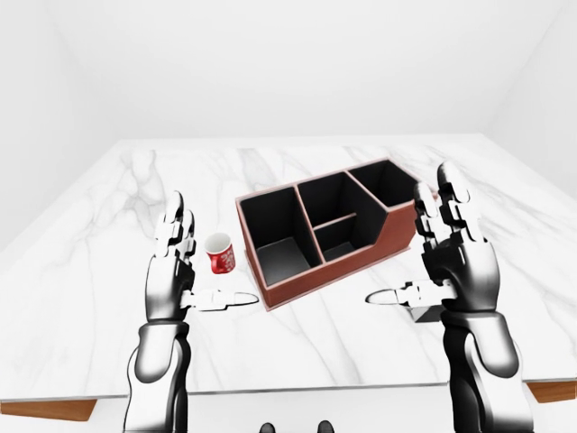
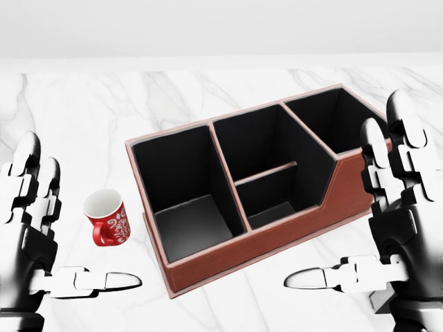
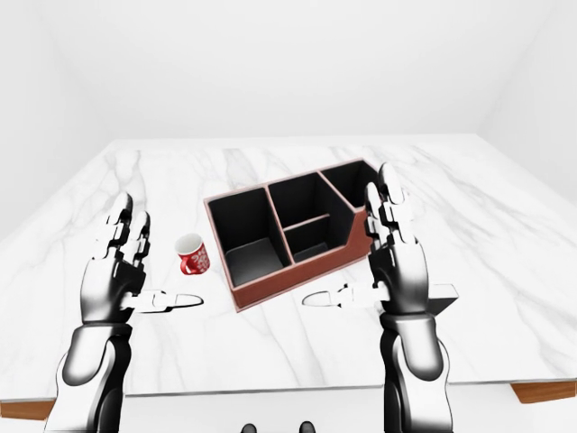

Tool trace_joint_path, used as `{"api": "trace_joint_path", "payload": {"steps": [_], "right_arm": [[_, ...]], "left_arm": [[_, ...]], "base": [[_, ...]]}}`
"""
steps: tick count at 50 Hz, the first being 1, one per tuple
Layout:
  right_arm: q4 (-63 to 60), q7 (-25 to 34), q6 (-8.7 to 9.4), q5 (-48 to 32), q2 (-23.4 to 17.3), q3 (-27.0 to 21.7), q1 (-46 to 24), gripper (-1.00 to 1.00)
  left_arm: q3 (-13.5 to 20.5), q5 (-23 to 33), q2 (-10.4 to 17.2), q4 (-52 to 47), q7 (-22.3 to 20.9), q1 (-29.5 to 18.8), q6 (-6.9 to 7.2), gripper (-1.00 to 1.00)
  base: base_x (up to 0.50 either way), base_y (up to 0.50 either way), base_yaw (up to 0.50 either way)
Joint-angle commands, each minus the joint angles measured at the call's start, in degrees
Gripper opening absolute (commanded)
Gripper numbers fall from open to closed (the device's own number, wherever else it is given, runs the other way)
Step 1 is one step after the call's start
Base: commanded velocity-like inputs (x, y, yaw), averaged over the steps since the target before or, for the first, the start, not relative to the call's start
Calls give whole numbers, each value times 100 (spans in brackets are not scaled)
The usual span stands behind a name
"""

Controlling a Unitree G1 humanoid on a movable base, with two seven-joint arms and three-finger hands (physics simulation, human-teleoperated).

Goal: Pick up the book and place it in the back compartment of the caddy.

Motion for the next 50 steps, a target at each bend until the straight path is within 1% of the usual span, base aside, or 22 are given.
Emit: {"api": "trace_joint_path", "payload": {"steps": [1, 3, 6, 9, 18, 25, 36, 38, 46, 48, 50], "right_arm": [[105, 38, 0, -500, 45, 175, -28, 100], [114, -70, 0, -526, 60, 129, -117, 100], [178, -453, 0, -836, 2, 110, -333, 100], [-2, -121, 0, -772, -95, 152, -262, 100], [141, 141, 0, -1378, -194, 186, -373, 100], [92, 307, 0, -1456, -269, -140, -617, 100], [292, 412, 0, -1558, -455, -470, -838, 100], [415, 390, 0, -1740, -557, -456, -822, 100], [597, 514, 0, -1829, -683, -700, -970, 100], [732, 593, 0, -1999, -802, -684, -931, 100], [807, 676, 0, -2172, -824, -691, -914, 100]], "left_arm": [[25, -3, 7, -20, -13, -27, 0, 100], [43, -11, 11, -4, -19, -39, 0, 100], [91, -33, 22, -14, -30, -54, 0, 100], [139, -56, 31, -46, -38, -69, 0, 100], [213, -61, 35, -99, -64, -58, 0, 100], [272, -77, 44, -95, -86, -71, 0, 100], [290, -65, 45, -145, -98, -71, 0, 100], [294, -62, 45, -142, -99, -72, 0, 100], [286, -45, 41, -165, -102, -62, 0, 100], [297, -48, 44, -178, -107, -66, 0, 100], [303, -50, 41, -166, -108, -61, 0, 100]], "base": [[0, 0, 0], [0, 0, 0], [0, 0, 0], [0, 0, 0], [0, 0, 0], [0, 0, 0], [0, 0, 0], [0, 0, 0], [0, 0, 0], [0, 0, 0], [0, 0, 0]]}}
